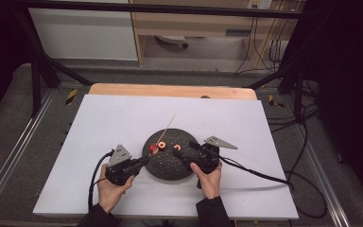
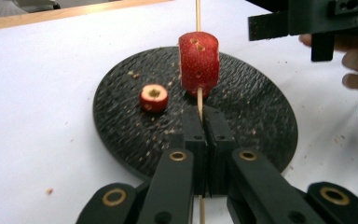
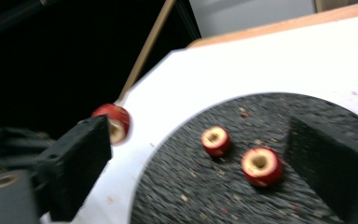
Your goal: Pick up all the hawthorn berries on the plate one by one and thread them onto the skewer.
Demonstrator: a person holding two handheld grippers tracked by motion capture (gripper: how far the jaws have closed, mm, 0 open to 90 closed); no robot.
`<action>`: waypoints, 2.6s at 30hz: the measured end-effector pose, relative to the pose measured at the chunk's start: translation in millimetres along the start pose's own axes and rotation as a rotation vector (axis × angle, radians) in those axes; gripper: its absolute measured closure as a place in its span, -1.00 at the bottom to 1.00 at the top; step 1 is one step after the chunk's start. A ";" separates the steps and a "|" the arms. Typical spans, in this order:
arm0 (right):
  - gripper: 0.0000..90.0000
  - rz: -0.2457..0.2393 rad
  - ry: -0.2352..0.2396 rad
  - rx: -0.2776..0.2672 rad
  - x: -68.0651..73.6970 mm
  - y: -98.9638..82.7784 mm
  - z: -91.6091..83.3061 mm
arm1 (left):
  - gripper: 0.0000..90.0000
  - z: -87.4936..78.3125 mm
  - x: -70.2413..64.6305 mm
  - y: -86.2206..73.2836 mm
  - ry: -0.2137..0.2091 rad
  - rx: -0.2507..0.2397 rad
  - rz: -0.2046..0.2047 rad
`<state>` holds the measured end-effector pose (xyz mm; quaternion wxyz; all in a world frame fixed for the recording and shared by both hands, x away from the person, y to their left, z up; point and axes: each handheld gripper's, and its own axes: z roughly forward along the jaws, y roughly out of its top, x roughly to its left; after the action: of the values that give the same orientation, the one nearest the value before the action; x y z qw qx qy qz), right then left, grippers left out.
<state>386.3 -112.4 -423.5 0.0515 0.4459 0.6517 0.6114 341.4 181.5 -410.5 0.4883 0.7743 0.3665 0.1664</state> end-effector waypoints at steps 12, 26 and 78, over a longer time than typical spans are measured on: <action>-0.95 -0.140 -0.073 0.191 -9.6 7.6 -4.4 | 0.97 -22.5 18.2 -21.5 0.011 0.034 -0.010; -0.89 -0.245 -0.129 0.366 -3.1 26.3 2.1 | 0.97 -36.6 32.3 -41.0 0.002 0.054 -0.019; 0.32 -0.248 -0.286 0.799 -5.1 48.4 95.3 | 0.97 -39.3 34.2 -46.2 0.000 0.067 -0.021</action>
<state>472.7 -51.1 -408.7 0.0379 0.4293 0.8719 0.2324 321.6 243.1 -436.1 0.4636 0.7864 0.3800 0.1490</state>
